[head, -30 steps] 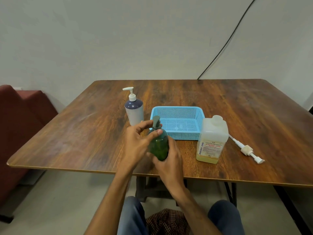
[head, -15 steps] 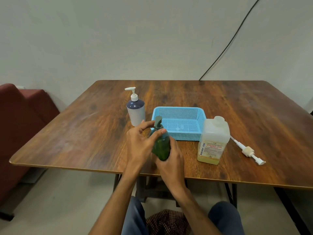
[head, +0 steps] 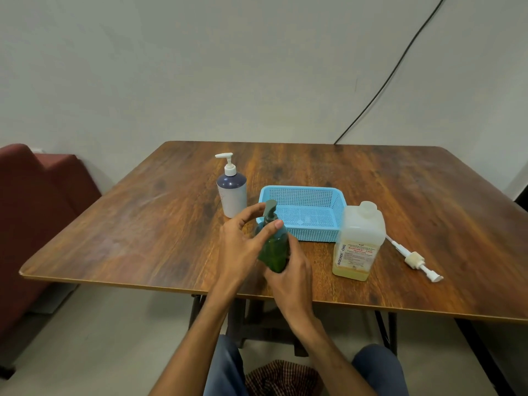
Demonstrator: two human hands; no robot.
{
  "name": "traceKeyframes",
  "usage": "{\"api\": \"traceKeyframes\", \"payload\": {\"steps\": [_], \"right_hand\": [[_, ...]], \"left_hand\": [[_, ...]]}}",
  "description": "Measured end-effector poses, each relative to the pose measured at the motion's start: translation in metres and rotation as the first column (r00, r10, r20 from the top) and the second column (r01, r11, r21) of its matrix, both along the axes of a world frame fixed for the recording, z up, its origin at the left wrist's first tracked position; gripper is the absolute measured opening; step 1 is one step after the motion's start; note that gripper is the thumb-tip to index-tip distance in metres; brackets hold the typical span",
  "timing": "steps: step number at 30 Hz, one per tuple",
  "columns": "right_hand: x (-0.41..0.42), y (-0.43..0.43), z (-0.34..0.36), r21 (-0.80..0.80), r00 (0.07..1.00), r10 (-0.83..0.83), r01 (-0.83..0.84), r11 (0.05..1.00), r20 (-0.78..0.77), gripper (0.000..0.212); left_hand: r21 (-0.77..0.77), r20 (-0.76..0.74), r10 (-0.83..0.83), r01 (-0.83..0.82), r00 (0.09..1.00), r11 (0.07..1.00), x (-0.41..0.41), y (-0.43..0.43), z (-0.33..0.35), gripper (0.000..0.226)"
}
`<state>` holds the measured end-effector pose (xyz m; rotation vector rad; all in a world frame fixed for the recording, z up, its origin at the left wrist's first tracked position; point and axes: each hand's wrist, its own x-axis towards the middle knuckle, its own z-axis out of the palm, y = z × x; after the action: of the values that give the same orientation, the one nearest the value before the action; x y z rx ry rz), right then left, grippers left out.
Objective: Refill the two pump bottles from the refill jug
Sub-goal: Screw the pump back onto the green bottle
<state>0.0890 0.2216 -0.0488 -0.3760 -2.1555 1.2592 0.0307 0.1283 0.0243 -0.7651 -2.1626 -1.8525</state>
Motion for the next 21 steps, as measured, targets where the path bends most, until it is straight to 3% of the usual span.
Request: {"api": "traceKeyframes", "payload": {"steps": [3, 11, 17, 21], "right_hand": [[-0.001, -0.001, 0.006, 0.031, 1.0, -0.008, 0.008, 0.999, 0.02, 0.1], [-0.006, 0.012, 0.032, 0.002, 1.0, 0.013, -0.013, 1.0, -0.001, 0.066], [-0.023, 0.023, 0.091, -0.059, 0.995, 0.006, -0.012, 0.998, -0.097, 0.068], [-0.054, 0.038, 0.116, -0.033, 0.999, -0.009, 0.007, 0.999, -0.051, 0.061]], "left_hand": [[0.055, 0.036, -0.027, 0.025, 0.999, 0.998, 0.001, -0.008, 0.003, 0.047], [0.17, 0.056, -0.063, 0.053, 0.996, 0.984, 0.004, -0.032, 0.01, 0.043], [0.245, 0.062, 0.008, -0.023, 0.998, 0.969, -0.001, -0.038, 0.015, 0.031], [0.252, 0.093, 0.045, -0.067, 0.995, 0.965, -0.004, -0.036, 0.016, 0.025]]}}
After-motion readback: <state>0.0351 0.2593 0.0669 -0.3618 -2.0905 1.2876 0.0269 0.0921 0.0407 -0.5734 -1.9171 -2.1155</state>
